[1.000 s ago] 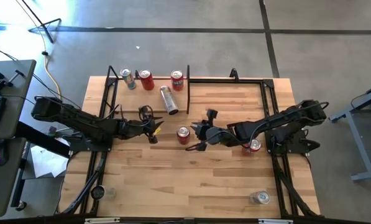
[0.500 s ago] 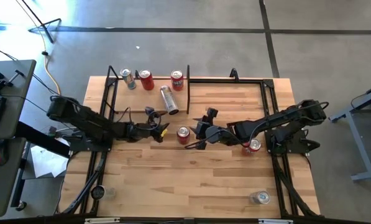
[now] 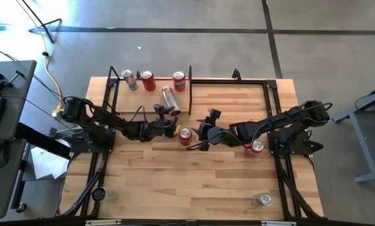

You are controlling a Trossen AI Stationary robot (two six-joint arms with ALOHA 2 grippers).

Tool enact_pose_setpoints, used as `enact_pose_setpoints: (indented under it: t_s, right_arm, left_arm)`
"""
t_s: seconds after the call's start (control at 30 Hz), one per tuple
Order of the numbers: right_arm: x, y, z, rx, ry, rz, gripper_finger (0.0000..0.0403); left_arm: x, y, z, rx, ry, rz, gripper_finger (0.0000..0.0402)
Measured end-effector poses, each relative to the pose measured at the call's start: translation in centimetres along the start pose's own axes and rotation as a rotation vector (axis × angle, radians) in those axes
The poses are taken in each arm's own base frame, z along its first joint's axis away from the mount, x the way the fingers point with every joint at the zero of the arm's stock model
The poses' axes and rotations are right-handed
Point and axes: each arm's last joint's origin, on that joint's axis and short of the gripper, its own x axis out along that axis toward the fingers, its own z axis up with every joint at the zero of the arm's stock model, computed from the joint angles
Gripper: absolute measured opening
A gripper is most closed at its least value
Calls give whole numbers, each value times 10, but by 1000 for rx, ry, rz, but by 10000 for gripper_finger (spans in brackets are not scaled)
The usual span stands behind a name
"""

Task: Place canned beverage on shelf
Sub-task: Adjust the white yellow soda can on the shelf

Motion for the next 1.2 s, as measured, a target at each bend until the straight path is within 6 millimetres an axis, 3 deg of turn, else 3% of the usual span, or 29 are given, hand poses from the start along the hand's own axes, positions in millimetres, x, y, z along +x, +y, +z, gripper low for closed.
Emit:
enact_pose_setpoints:
  t_s: [0.3,0.97,1.2]
  right_arm:
    - [0,0,0,1,3,0,181]
    - [0,0,0,1,3,0,181]
    - [0,0,0,1,2,0,181]
  left_arm:
    - [6,5,-1,-150,44,23,259]
    - [8,3,-8,-177,85,-17,21]
    - [7,5,-9,-171,108,22,1]
